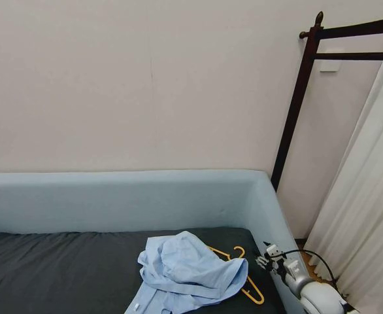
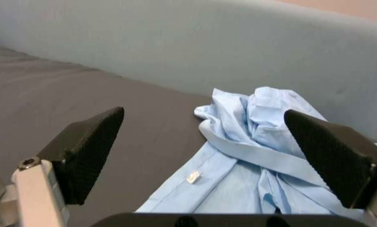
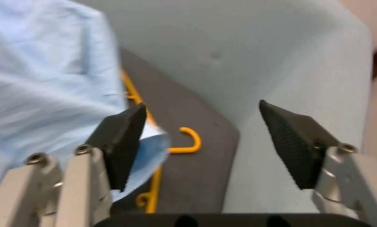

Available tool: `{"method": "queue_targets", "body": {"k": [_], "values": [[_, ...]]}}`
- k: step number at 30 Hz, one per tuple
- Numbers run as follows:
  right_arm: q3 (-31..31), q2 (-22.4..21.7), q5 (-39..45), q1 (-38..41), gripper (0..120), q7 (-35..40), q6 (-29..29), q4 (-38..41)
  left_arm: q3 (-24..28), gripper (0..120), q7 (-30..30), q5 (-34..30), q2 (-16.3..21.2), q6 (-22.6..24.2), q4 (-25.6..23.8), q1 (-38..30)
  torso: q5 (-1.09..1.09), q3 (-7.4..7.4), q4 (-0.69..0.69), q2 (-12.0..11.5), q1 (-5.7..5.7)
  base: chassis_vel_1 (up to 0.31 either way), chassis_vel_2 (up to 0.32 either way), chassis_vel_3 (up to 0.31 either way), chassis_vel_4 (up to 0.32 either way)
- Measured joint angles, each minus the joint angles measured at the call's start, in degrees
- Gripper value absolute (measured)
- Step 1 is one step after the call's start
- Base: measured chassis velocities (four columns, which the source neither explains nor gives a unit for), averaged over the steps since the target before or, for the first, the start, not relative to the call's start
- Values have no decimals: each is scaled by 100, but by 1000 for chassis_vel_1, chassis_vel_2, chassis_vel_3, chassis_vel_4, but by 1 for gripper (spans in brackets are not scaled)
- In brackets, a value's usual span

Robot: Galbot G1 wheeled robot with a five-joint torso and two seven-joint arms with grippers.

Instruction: Pick up the clothes from the sofa and hang them on the clothes hanger.

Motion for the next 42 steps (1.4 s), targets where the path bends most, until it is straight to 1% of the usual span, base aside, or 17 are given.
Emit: {"method": "queue_targets", "body": {"k": [1, 2, 3, 4, 5, 6, 7, 9, 10, 11, 13, 17, 23, 28, 34, 39, 42], "values": [[12, 20, -150, -127, 77, 5, 85, 47, 1, 100, -1, -1, 0, -2, 7, 0, 0, 0, -1, 0, 0, 0, 0, 0, 0], [12, 20, -150, -127, 77, 5, 85, 47, 1, 100, -1, -1, 0, -2, 7, 0, 0, 0, -1, 0, 0, 0, 0, 0, 0], [8, 84, -477, -348, 84, 20, 268, 88, 4, 100, 0, -2, -1, -4, 19, -1, 2, 0, 0, 0, 0, 0, 0, 0, 0], [-37, 171, -838, -512, 87, 37, 475, 67, 4, 100, -1, -2, -3, -4, 30, -5, 0, 0, -1, 0, -1, 0, 0, 0, 0], [-130, 306, -1221, -613, 93, 56, 705, -32, 19, 100, 1, -2, -7, -4, 41, -13, 2, 0, -2, 0, 0, 0, 0, 0, 0], [-263, 495, -1586, -634, 96, 91, 919, -244, 23, 100, 2, -1, -11, -4, 47, -17, 1, 0, 0, 0, -1, 0, 0, 0, 0], [-263, 495, -1586, -634, 96, 91, 919, -244, 23, 100, 2, -1, -11, -4, 47, -17, 1, 0, 0, 0, -1, 0, 0, 0, 0], [-534, 844, -2055, -486, 100, 200, 1182, -659, 28, 100, 11, 4, -11, -4, 45, -12, 1, 1, 0, 0, -1, 0, 0, 0, 0], [-609, 953, -2192, -399, 100, 249, 1229, -796, 29, 100, 14, 5, -9, -4, 38, -3, 1, 1, 1, 0, -1, 0, 0, 0, 0], [-609, 953, -2192, -399, 100, 249, 1229, -796, 29, 100, 14, 5, -9, -4, 38, -3, 1, 1, 1, 0, -1, 0, 0, 0, 0], [-851, 1184, -2542, -140, 100, 336, 1289, -1146, 11, 100, 19, 7, 9, -6, 3, 46, 1, 1, 2, -1, 0, 0, 0, 0, 0], [-1225, 1332, -2897, 232, 100, 365, 1303, -1495, -40, 100, 21, 7, 39, -46, -13, 118, 0, 1, 2, 0, 0, 0, 0, 0, 0], [-1658, 1412, -2914, 606, 100, 453, 1170, -1823, -85, 100, 69, 80, 129, -70, -19, 142, -1, 1, 1, 0, 0, 0, 0, 0, 0], [-1873, 1582, -2830, 928, 100, 587, 928, -2093, -122, 100, 132, 210, 275, -71, -21, 135, 1, 1, 2, 0, 0, 0, 0, 0, 0], [-2040, 1649, -2899, 1073, 100, 758, 625, -2284, -132, 100, 140, 245, 359, -72, -29, 123, 0, 1, 1, 0, 1, 0, 0, 0, 0], [-2110, 1759, -3182, 1095, 100, 835, 491, -2543, -126, 100, 140, 245, 363, -72, -29, 110, 1, 1, 0, 0, 1, 0, 0, 0, 0], [-2101, 1925, -3590, 1162, 100, 1015, 445, -2837, -117, 100, 140, 233, 359, -71, -24, 107, 1, 1, 1, 0, 1, 0, 0, 0, 0]]}}
